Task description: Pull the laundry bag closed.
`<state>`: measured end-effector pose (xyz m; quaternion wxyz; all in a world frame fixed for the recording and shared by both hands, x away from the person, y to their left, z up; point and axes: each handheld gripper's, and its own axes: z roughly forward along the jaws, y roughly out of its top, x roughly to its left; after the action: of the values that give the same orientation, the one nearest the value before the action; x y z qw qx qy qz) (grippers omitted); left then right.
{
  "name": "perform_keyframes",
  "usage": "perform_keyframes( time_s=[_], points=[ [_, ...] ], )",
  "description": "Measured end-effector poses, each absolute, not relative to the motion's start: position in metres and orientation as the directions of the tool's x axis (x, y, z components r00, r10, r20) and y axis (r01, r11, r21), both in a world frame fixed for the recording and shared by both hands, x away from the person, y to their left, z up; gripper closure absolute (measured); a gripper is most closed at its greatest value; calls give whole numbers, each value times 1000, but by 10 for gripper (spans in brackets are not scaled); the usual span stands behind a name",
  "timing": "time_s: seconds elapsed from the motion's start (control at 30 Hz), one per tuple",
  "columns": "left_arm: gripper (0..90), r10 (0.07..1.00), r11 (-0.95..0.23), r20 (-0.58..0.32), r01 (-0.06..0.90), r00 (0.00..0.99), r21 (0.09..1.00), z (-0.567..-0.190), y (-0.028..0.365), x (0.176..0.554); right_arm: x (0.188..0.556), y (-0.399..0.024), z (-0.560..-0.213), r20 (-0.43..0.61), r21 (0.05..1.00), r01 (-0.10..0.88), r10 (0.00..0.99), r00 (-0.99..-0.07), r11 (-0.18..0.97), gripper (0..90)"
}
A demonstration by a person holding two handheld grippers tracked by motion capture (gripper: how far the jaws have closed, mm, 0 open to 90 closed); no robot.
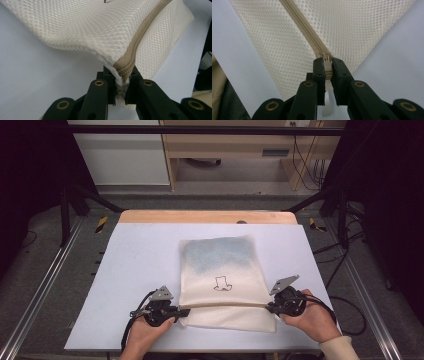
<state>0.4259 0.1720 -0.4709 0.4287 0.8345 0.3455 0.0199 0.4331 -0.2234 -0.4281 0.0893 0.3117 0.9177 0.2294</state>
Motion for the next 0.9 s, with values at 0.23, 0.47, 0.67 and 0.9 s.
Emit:
perform_keyframes(
  time_s=[0.23,0.47,0.67,0.9],
  points=[
    [826,597,-392,-261,560,758,729,-470,173,426,432,-224,-431,-22,468,534,614,-789,704,821],
    [825,601,-393,-256,559,757,730,-470,173,425,431,-228,-435,-16,473,544,625,-781,693,821],
    [824,604,-396,-251,559,756,729,-470,173,424,430,-228,-437,-10,474,555,634,-773,684,820],
    [799,616,-400,-239,560,750,726,-470,172,421,430,-226,-437,-7,474,550,628,-778,687,818]
  ],
)
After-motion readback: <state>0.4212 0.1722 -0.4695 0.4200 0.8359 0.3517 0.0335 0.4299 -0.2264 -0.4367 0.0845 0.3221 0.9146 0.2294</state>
